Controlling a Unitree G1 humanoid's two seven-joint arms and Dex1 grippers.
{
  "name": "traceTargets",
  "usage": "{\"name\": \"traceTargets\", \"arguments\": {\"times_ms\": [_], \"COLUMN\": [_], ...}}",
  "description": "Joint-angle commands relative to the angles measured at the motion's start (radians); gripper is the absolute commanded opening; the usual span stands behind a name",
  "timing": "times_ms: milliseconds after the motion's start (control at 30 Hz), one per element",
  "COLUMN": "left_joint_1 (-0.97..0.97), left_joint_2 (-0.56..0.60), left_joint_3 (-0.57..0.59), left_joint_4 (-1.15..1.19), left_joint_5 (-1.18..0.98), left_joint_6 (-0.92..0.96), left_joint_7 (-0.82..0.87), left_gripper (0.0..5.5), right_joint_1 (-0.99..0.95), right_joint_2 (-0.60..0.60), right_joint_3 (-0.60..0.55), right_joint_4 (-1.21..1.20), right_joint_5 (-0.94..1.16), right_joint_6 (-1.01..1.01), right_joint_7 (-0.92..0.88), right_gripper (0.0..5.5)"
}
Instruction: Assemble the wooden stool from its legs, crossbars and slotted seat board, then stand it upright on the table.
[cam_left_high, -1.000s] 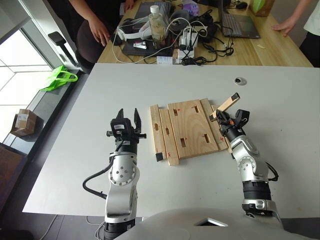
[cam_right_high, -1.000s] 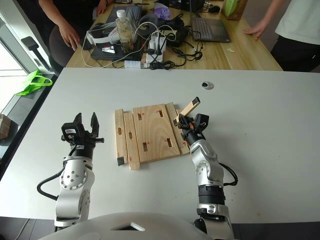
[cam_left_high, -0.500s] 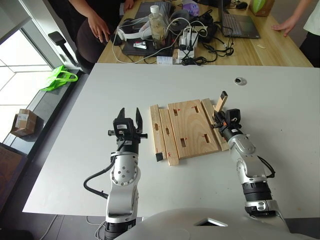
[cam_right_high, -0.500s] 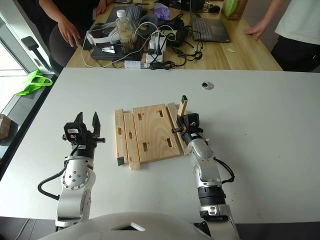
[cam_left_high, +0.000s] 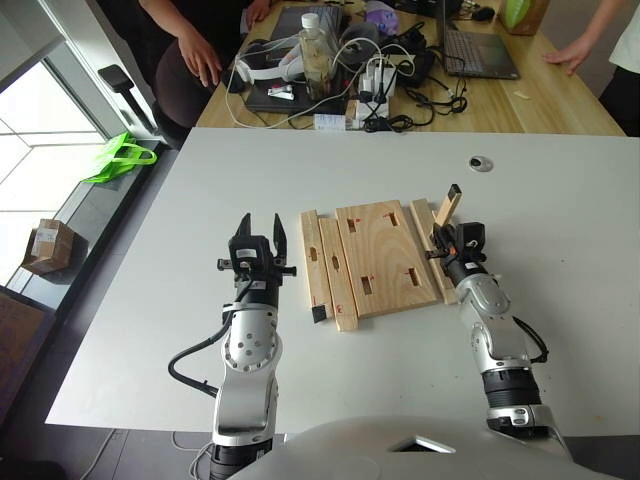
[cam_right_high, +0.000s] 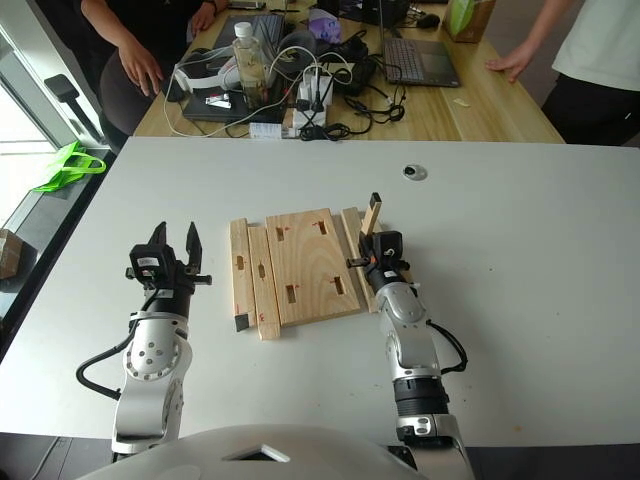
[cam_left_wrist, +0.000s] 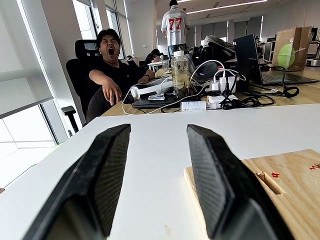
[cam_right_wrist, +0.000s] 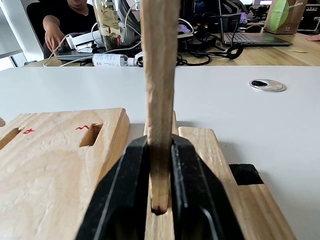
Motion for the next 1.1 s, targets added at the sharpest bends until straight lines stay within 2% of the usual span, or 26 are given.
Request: {"name": "traceTargets", "arguments": {"times_ms": [33,333,467,567,667,733,800,900,967,1100], "left_joint_1": [-0.010,-0.016,-0.022,-0.024,-0.017,-0.001,0.007,-0.006,-0.011,0.012], "left_joint_2": [0.007,0.013,0.016,0.020,0.019,0.015,0.009,0.003,0.006,0.013], "left_joint_3": [-0.002,-0.005,-0.004,-0.004,0.002,0.005,0.005,-0.001,-0.009,-0.004], "left_joint_4": [-0.007,-0.007,-0.003,-0.002,-0.005,-0.012,-0.016,-0.004,0.007,0.028], "left_joint_5": [0.012,0.013,0.017,0.020,0.024,0.028,0.032,0.034,0.033,0.014], "left_joint_6": [-0.003,-0.004,-0.006,-0.010,-0.014,-0.020,-0.026,-0.026,-0.016,-0.010], "left_joint_7": [-0.004,-0.010,-0.009,-0.007,-0.001,0.009,0.019,0.024,0.015,-0.004], "left_gripper": [2.07,2.07,2.12,2.12,2.12,2.12,2.12,2.12,2.12,2.12], "right_joint_1": [0.067,0.090,0.072,0.087,0.066,-0.059,-0.361,-0.707,-0.795,-0.845], "right_joint_2": [-0.004,-0.014,-0.010,-0.020,-0.051,-0.080,-0.118,-0.127,-0.141,-0.172], "right_joint_3": [-0.003,0.016,0.011,-0.001,-0.041,-0.081,-0.122,-0.142,-0.134,-0.148], "right_joint_4": [0.068,0.089,0.086,-0.038,-0.295,-0.481,-0.565,-0.429,-0.313,-0.231], "right_joint_5": [-0.011,-0.034,-0.036,-0.016,0.048,0.125,0.190,0.222,0.228,0.247], "right_joint_6": [-0.013,-0.149,-0.193,-0.224,-0.149,-0.004,0.180,0.390,0.492,0.594], "right_joint_7": [-0.003,0.004,-0.003,0.008,0.012,-0.018,-0.084,-0.155,-0.141,-0.111], "right_gripper": [0.41,0.41,1.14,1.64,1.64,1.64,1.64,1.64,1.64,1.64]}}
